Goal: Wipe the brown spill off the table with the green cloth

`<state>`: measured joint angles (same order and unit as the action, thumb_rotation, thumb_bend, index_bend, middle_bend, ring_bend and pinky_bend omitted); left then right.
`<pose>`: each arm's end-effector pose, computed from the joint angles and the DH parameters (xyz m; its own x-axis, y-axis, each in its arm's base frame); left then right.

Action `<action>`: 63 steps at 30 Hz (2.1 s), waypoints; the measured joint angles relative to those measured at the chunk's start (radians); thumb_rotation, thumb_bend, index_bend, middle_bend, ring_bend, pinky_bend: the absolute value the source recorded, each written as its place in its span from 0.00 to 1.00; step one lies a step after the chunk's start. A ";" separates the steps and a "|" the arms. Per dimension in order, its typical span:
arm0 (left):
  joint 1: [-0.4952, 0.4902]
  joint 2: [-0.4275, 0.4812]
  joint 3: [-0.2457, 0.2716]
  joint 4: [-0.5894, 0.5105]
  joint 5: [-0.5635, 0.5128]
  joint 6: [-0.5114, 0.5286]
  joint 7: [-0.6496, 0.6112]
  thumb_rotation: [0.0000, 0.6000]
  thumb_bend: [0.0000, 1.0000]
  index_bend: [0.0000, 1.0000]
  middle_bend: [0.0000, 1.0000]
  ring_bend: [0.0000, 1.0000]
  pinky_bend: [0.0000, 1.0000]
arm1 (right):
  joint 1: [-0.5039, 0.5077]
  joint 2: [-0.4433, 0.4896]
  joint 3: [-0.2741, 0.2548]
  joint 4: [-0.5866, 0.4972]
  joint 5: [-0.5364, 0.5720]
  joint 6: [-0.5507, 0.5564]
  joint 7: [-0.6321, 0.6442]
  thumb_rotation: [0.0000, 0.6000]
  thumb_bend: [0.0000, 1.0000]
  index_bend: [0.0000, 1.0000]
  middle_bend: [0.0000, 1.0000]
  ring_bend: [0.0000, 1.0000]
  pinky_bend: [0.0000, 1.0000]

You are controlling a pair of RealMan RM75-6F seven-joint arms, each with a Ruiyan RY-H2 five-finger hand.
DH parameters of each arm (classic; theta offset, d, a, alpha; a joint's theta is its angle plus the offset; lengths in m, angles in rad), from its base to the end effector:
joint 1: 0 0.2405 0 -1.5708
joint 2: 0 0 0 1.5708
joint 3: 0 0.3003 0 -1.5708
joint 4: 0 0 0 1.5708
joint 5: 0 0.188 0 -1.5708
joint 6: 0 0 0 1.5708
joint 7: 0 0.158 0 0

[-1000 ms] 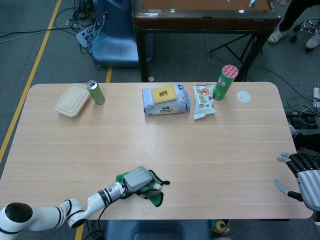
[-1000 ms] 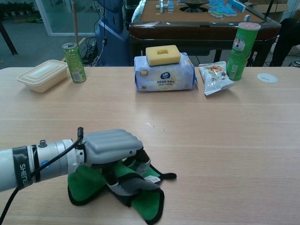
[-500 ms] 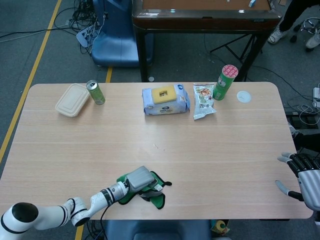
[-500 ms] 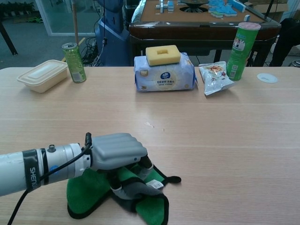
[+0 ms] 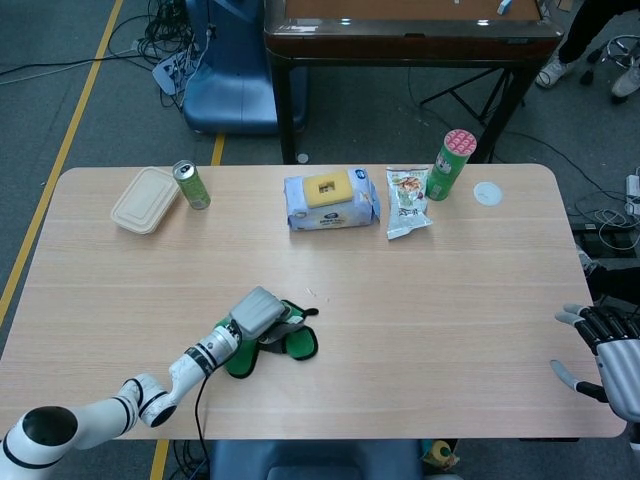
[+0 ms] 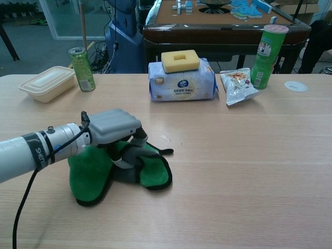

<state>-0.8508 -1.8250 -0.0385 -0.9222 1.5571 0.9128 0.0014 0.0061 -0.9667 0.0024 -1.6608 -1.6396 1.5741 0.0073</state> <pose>-0.1652 0.3910 -0.0923 0.6334 0.1674 0.7555 0.6354 -0.6697 -0.3843 -0.3287 -0.1601 0.2428 0.4851 0.0081 0.8744 -0.8717 -0.0743 0.4844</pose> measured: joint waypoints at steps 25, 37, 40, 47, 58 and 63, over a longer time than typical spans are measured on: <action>0.045 0.198 -0.154 -0.061 -0.246 -0.018 0.059 1.00 0.19 0.03 0.07 0.14 0.49 | 0.001 -0.004 -0.001 0.009 -0.003 -0.002 0.012 1.00 0.29 0.29 0.26 0.21 0.17; 0.095 0.275 -0.183 -0.262 -0.337 0.024 0.103 1.00 0.19 0.00 0.00 0.05 0.30 | 0.010 -0.004 0.000 0.012 -0.002 -0.018 0.014 1.00 0.29 0.29 0.26 0.21 0.17; 0.129 0.304 -0.179 -0.325 -0.336 0.079 0.122 1.00 0.19 0.01 0.00 0.06 0.30 | 0.018 -0.004 0.001 0.013 -0.001 -0.029 0.014 1.00 0.29 0.29 0.26 0.21 0.17; 0.236 0.393 -0.152 -0.483 -0.331 0.229 0.178 1.00 0.19 0.06 0.00 0.07 0.30 | 0.042 -0.003 0.002 0.023 -0.012 -0.058 0.035 1.00 0.29 0.29 0.26 0.21 0.17; 0.455 0.537 -0.058 -0.685 -0.272 0.490 0.247 1.00 0.19 0.06 0.01 0.08 0.30 | 0.094 -0.016 -0.004 0.056 -0.064 -0.103 0.066 1.00 0.30 0.29 0.26 0.21 0.17; 0.546 0.581 -0.007 -0.738 -0.217 0.592 0.255 1.00 0.19 0.07 0.02 0.08 0.30 | 0.114 -0.027 -0.007 0.070 -0.103 -0.097 0.076 1.00 0.30 0.29 0.26 0.21 0.17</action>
<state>-0.3049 -1.2440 -0.0458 -1.6605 1.3405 1.5052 0.2568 0.1199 -0.9935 -0.0041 -1.5910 -1.7430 1.4768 0.0838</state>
